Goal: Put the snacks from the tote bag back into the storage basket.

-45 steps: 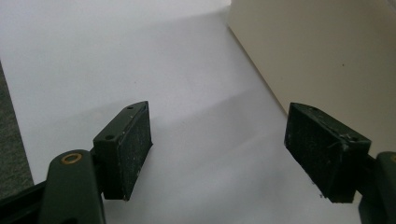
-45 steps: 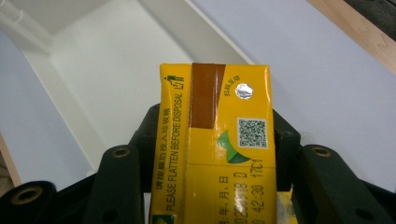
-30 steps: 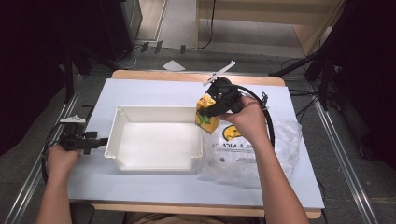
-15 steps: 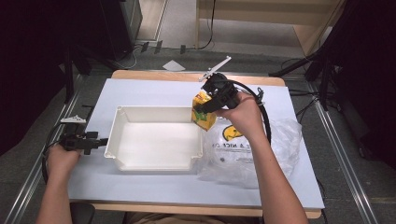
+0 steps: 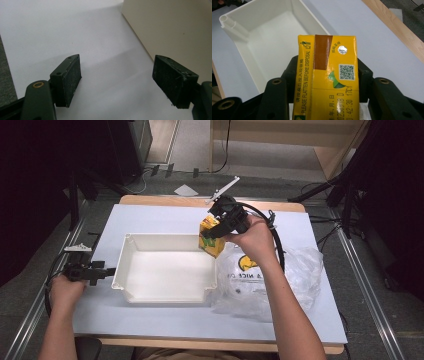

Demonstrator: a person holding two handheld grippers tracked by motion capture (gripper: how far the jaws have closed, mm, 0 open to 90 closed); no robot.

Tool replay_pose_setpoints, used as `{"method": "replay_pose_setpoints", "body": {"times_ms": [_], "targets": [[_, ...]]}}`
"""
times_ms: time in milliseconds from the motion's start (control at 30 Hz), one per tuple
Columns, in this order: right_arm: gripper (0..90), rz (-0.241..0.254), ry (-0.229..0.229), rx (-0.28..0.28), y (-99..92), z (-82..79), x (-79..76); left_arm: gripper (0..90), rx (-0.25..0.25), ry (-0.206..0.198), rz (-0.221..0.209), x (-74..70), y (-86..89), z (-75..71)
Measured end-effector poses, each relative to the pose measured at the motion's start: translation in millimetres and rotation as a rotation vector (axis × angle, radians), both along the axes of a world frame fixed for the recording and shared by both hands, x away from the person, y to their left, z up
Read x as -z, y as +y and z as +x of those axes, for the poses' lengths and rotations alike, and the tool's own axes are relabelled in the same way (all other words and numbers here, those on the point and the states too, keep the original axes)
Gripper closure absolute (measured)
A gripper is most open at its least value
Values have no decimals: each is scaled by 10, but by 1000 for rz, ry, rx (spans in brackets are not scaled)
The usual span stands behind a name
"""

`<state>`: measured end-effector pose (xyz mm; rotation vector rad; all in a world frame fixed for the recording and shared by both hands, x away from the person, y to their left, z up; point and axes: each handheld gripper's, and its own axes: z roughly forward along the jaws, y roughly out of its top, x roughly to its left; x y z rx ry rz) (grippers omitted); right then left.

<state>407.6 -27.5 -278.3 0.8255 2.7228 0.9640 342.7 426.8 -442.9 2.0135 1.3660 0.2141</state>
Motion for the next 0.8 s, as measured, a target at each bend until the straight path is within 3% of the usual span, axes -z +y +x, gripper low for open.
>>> {"method": "replay_pose_setpoints", "body": {"times_ms": [800], "targets": [[531,-28,13,-41,290,160,101,242,-6,-11,-21,-4,29,-5]]}}
